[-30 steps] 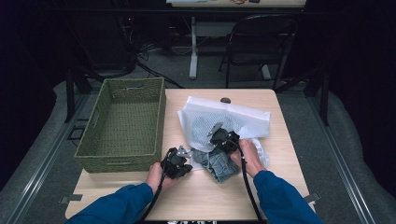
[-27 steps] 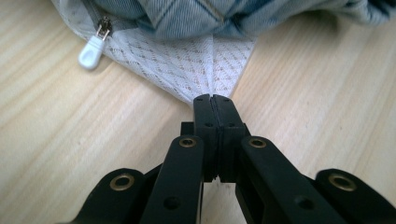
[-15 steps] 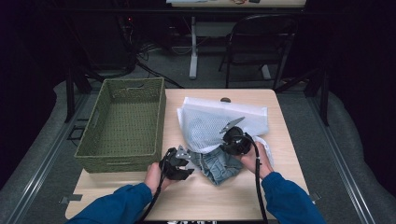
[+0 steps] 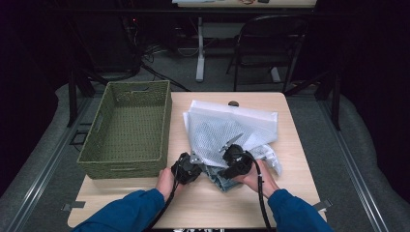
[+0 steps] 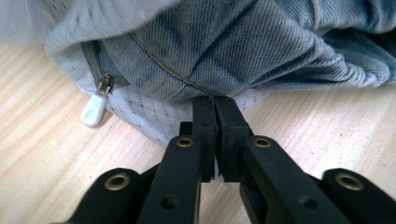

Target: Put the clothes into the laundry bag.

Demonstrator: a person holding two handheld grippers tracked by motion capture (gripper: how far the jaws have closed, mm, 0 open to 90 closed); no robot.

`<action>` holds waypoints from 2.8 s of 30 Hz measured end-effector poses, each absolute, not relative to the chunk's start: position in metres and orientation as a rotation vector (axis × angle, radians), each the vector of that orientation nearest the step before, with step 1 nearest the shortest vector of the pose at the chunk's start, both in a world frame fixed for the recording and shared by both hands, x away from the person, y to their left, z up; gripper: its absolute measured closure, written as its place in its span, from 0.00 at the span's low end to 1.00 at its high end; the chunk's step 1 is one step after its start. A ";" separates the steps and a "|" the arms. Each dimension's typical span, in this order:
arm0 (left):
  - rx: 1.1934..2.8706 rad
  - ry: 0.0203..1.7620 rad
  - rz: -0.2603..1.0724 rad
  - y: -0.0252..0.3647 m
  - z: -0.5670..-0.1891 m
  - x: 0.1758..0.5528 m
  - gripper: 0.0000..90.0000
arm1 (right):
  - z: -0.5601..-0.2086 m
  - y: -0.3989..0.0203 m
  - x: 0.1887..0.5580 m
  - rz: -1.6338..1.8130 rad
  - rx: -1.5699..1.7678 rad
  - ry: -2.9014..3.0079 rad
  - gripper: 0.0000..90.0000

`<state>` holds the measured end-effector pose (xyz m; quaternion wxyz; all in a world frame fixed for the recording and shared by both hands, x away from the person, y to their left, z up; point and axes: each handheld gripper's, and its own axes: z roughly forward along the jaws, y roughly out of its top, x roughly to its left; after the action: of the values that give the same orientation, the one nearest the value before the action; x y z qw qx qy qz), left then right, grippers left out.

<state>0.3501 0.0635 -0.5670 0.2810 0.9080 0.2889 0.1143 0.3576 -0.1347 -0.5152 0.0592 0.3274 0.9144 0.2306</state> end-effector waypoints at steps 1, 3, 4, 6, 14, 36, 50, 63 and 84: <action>2.432 0.774 0.304 0.063 -0.567 0.350 0.99 | -0.521 -0.130 0.357 0.630 0.999 2.772 0.43; 2.440 0.756 0.288 0.065 -0.567 0.352 1.00 | -0.530 -0.124 0.361 0.551 0.979 2.787 0.56; 2.441 0.749 0.275 0.066 -0.566 0.352 1.00 | -0.534 -0.122 0.363 0.508 0.965 2.784 0.70; 2.449 0.728 0.257 0.067 -0.566 0.352 1.00 | -0.538 -0.123 0.373 0.500 0.979 2.789 0.82; 2.481 0.649 0.131 0.078 -0.564 0.348 1.00 | -0.520 -0.128 0.386 0.623 0.964 2.598 0.90; 2.533 0.632 0.338 0.067 -0.547 0.338 0.69 | -0.507 -0.138 0.393 0.767 1.029 2.565 0.83; 2.610 0.637 0.258 0.064 -0.556 0.346 0.95 | -0.514 -0.140 0.384 0.859 0.943 2.791 0.73; 2.494 0.504 -0.015 0.087 -0.539 0.325 0.99 | -0.533 -0.117 0.398 0.707 1.103 2.567 0.92; 2.592 0.620 0.070 0.037 -0.555 0.332 0.91 | -0.504 -0.145 0.395 0.862 1.191 2.512 0.91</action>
<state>0.3324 0.0373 -0.5546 0.2355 0.9448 0.2262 0.0256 0.3947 -0.1450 -0.5039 0.1152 0.4063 0.8574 0.2941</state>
